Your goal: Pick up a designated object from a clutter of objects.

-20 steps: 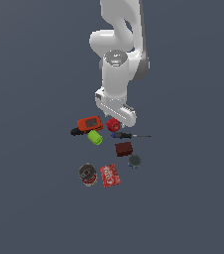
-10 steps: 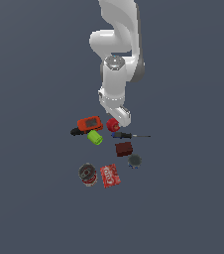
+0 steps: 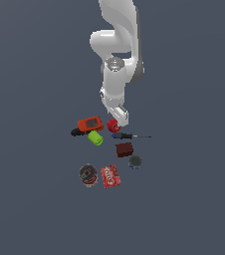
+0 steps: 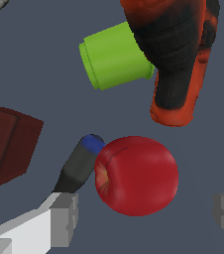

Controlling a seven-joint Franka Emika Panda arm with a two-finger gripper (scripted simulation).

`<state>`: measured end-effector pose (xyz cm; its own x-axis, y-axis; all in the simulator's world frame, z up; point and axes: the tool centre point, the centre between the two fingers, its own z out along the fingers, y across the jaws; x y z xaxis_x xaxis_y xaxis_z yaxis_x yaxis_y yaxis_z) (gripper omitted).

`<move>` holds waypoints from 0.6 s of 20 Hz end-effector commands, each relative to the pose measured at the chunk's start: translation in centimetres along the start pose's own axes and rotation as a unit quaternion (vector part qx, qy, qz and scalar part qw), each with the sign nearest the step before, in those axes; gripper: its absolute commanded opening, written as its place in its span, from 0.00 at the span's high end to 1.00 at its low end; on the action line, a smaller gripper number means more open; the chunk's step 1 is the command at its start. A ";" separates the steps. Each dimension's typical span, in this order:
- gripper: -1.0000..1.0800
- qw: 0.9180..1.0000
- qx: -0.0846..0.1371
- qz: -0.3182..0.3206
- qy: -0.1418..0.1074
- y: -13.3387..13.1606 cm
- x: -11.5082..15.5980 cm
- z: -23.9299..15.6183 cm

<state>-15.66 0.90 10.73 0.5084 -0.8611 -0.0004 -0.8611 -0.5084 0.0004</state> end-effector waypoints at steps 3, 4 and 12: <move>0.04 1.000 0.000 0.001 0.000 0.1 0.0 0.1; 0.04 1.000 0.000 0.001 0.000 0.1 0.0 0.1; 0.04 1.000 0.000 0.002 0.000 0.1 -0.1 2.0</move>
<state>-15.78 0.91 9.20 0.5052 -0.8630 -0.0003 -0.8630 -0.5052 -0.0002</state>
